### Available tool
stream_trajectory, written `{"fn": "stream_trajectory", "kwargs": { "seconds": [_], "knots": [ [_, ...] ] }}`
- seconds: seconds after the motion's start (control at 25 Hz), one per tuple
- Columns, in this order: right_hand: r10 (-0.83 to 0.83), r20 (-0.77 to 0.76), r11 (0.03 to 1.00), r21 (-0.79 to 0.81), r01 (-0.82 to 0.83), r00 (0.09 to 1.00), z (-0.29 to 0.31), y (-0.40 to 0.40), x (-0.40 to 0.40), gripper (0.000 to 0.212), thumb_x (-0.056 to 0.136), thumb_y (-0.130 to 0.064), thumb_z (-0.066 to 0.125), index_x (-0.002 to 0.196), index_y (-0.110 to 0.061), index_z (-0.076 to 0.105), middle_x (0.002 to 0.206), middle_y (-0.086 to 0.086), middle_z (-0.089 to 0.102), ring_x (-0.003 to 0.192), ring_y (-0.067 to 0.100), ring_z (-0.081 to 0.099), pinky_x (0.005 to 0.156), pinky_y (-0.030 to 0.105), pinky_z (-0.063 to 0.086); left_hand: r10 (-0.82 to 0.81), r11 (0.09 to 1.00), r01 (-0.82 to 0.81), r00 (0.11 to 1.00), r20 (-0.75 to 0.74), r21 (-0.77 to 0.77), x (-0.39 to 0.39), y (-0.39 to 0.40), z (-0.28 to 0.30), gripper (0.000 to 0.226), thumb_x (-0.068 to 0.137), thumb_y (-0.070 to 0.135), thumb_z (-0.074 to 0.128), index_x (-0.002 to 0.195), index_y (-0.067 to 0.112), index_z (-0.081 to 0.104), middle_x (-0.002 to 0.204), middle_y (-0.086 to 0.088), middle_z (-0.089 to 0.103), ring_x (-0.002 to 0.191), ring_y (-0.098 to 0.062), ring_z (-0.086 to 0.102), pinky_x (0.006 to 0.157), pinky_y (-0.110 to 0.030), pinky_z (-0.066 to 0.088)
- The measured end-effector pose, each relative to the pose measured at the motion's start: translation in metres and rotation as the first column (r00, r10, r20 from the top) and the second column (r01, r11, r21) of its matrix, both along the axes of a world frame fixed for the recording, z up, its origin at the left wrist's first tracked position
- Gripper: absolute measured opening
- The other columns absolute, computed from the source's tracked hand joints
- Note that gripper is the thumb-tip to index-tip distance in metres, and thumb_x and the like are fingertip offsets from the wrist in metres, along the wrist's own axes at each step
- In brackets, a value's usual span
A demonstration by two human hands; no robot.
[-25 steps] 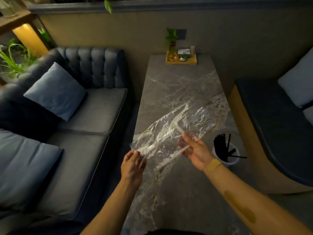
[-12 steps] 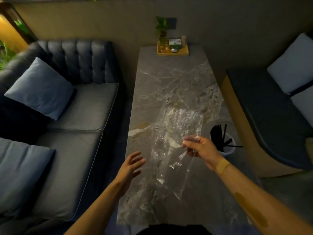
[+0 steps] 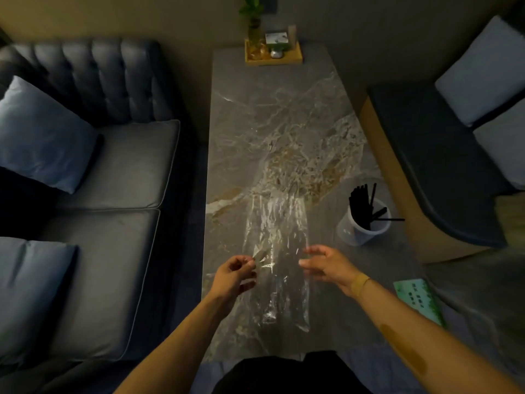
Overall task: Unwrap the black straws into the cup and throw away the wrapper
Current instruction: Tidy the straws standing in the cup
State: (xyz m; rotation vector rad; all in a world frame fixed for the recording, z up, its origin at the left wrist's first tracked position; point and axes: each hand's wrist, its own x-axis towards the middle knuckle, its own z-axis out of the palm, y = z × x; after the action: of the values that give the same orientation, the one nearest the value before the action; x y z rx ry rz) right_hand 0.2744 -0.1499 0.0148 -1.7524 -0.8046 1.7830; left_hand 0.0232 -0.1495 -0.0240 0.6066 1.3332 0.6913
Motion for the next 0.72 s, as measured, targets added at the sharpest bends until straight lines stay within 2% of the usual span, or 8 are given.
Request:
{"fn": "stream_trajectory", "kwargs": {
  "seconds": [0.2,0.36,0.52,0.64,0.72],
  "knots": [
    [-0.012,0.086,0.997,-0.077,0.018,0.996,-0.033,-0.019,-0.022,0.022,0.087,-0.007,0.065,0.108,-0.005,0.064,0.089,0.009,0.07,0.068,0.016,0.065,0.062,0.026,0.048,0.065,0.996,-0.072,0.991,-0.121,-0.055,-0.014,-0.017,-0.024,0.003,0.089,0.013,0.067,0.092,0.014,0.068,0.088,-0.004,0.071,0.08,-0.019,0.066,0.069,-0.032,0.055],
    [-0.011,0.119,0.994,-0.102,0.024,0.993,-0.055,-0.021,-0.038,0.012,0.087,-0.005,0.065,0.098,-0.008,0.063,0.08,0.01,0.067,0.061,0.016,0.061,0.058,0.026,0.049,0.06,0.998,-0.067,0.954,-0.294,-0.016,-0.03,-0.024,-0.036,0.009,0.09,0.012,0.065,0.092,0.019,0.07,0.087,-0.003,0.071,0.072,-0.015,0.063,0.056,-0.024,0.051],
    [0.049,0.178,0.995,-0.09,-0.034,0.983,-0.076,-0.019,-0.049,0.007,0.085,-0.006,0.066,0.09,-0.011,0.063,0.076,0.007,0.067,0.06,0.015,0.06,0.056,0.025,0.049,0.014,1.0,-0.005,0.891,-0.454,0.02,-0.042,-0.021,-0.043,0.015,0.09,0.01,0.065,0.085,0.023,0.069,0.085,-0.004,0.073,0.073,-0.017,0.067,0.06,-0.028,0.055],
    [0.081,0.246,0.995,-0.083,-0.062,0.966,-0.089,-0.015,-0.055,0.009,0.083,-0.006,0.067,0.082,-0.014,0.063,0.072,0.004,0.065,0.056,0.013,0.058,0.049,0.02,0.045,-0.045,0.997,0.07,0.823,-0.566,0.022,-0.045,-0.02,-0.047,0.015,0.086,0.012,0.067,0.082,0.026,0.067,0.078,0.006,0.071,0.067,-0.006,0.066,0.051,-0.014,0.049],
    [0.104,0.297,0.994,-0.07,-0.086,0.949,-0.096,-0.011,-0.056,0.013,0.082,-0.007,0.068,0.076,-0.018,0.063,0.07,0.003,0.067,0.056,0.013,0.059,0.053,0.024,0.048,-0.074,0.995,0.098,0.797,-0.599,0.006,-0.046,-0.018,-0.049,0.014,0.085,0.013,0.069,0.082,0.027,0.066,0.076,0.007,0.07,0.061,-0.002,0.066,0.046,-0.01,0.046]
  ]
}}
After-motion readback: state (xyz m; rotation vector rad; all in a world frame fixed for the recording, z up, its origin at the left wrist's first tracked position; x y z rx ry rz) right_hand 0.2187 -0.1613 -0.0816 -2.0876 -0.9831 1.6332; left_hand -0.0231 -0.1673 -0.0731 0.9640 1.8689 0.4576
